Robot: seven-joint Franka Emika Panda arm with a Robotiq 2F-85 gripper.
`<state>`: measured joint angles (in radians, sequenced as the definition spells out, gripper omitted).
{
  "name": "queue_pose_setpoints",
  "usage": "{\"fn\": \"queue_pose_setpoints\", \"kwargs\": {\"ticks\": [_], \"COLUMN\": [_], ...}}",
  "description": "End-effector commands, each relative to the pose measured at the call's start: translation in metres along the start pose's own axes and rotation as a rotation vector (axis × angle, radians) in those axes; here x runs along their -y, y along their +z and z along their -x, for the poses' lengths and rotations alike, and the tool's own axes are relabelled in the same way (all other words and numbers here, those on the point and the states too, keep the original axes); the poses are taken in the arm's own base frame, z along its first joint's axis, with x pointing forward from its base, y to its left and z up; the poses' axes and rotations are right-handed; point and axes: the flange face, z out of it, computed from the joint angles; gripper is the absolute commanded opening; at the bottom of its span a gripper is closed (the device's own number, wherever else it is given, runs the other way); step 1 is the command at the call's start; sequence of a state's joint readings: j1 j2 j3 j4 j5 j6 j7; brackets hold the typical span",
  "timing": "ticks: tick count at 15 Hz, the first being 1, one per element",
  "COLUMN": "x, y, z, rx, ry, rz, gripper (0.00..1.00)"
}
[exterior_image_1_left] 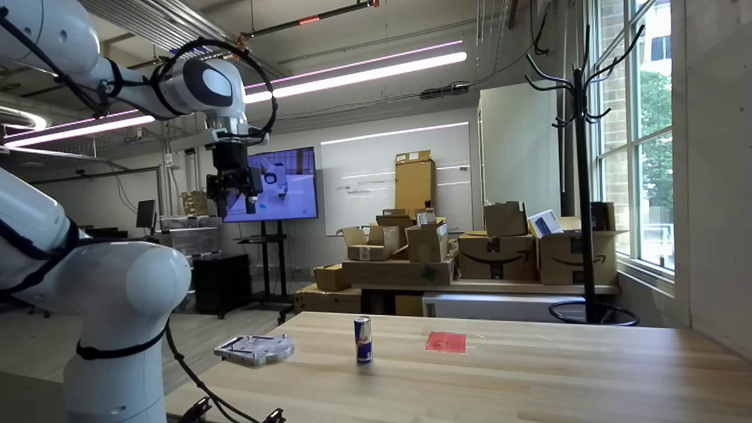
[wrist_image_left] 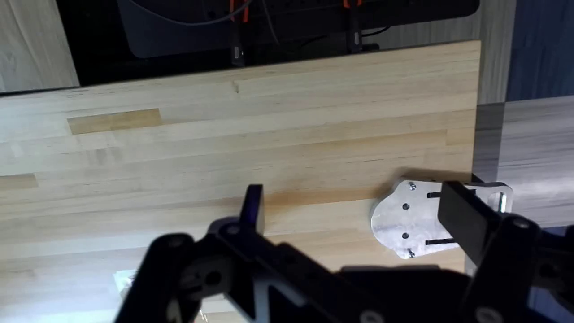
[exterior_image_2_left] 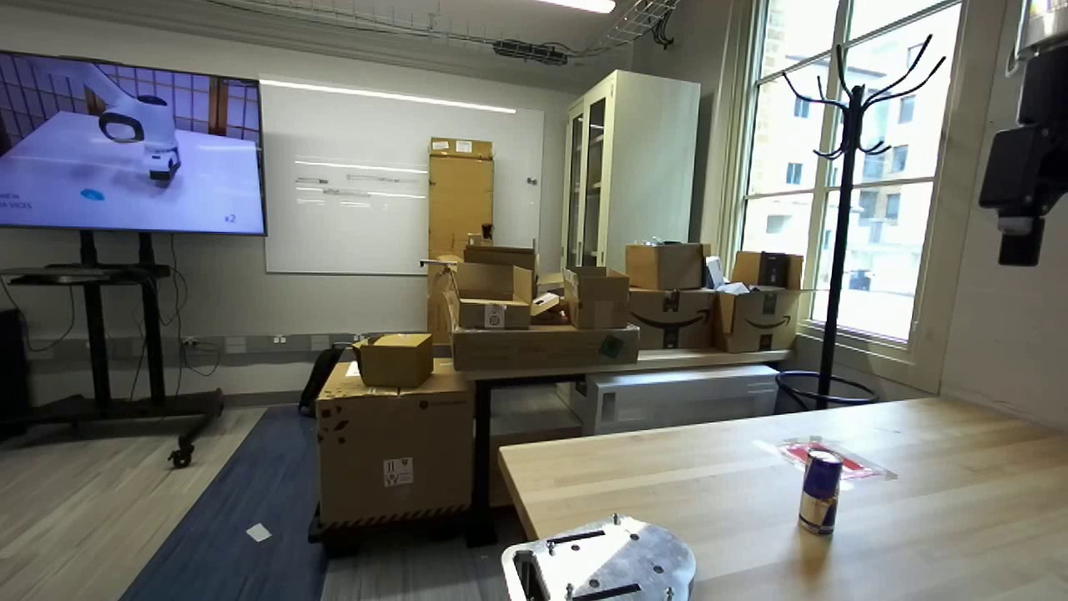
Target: Put the can on the metal plate
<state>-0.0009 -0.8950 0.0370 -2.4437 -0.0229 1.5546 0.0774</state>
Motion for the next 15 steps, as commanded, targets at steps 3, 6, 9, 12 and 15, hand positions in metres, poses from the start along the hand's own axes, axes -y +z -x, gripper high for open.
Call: {"fn": "queue_pose_setpoints", "kwargs": {"ticks": [3, 6, 9, 12, 15], "x": [0.0, 0.0, 0.0, 0.0, -0.002], "y": [-0.001, -0.001, -0.001, -0.001, -0.005], "z": [0.0, 0.0, 0.0, 0.0, -0.014], "rx": [0.001, 0.001, 0.001, 0.001, -0.006], "ry": [0.0, 0.0, 0.0, 0.0, 0.019], "rz": [0.0, 0.0, 0.0, 0.0, -0.016], "gripper": [1.0, 1.0, 1.0, 1.0, 1.0]}}
